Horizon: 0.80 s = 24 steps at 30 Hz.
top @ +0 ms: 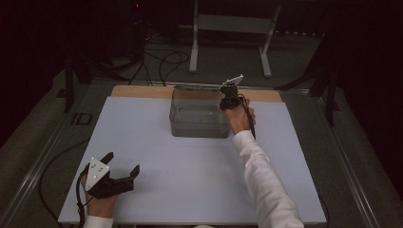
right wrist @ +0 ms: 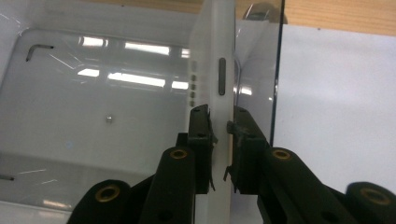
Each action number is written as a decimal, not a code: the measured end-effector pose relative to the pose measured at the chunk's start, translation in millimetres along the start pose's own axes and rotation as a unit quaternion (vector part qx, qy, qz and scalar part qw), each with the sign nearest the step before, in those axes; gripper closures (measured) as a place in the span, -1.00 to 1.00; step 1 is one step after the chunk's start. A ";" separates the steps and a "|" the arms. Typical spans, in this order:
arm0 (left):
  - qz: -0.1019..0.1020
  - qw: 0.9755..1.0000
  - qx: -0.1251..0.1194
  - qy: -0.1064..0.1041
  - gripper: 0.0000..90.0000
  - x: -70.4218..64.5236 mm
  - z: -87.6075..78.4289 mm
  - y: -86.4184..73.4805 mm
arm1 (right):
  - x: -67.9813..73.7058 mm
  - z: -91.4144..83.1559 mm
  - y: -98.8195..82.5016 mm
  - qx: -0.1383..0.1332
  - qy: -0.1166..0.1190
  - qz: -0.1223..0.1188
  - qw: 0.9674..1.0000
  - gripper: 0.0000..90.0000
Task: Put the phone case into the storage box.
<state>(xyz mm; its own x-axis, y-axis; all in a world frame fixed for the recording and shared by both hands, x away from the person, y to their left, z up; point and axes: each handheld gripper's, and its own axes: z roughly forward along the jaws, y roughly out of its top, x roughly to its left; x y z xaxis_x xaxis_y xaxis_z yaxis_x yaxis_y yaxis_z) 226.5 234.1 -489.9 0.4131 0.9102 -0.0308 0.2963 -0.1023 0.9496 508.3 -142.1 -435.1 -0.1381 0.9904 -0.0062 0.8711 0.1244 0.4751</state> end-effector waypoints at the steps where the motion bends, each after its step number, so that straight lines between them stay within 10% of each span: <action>1: 0.000 1.000 0.000 0.000 -0.99 0.0 -0.1 0.1 | 0.4 0.8 0.1 0.003 0.000 0.000 1.000 0.78; 24: 0.001 1.000 -0.001 0.001 -0.99 0.5 -0.4 0.4 | 2.9 8.7 -1.1 0.009 -0.015 0.018 1.000 0.79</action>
<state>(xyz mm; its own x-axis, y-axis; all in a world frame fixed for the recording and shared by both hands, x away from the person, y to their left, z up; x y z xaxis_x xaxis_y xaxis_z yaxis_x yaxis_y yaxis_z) 226.5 234.7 -489.5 0.4125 0.9105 -0.0288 0.2943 -0.1033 0.9501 511.1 -138.9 -443.3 -0.0929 0.9956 -0.0151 0.8839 0.0894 0.4591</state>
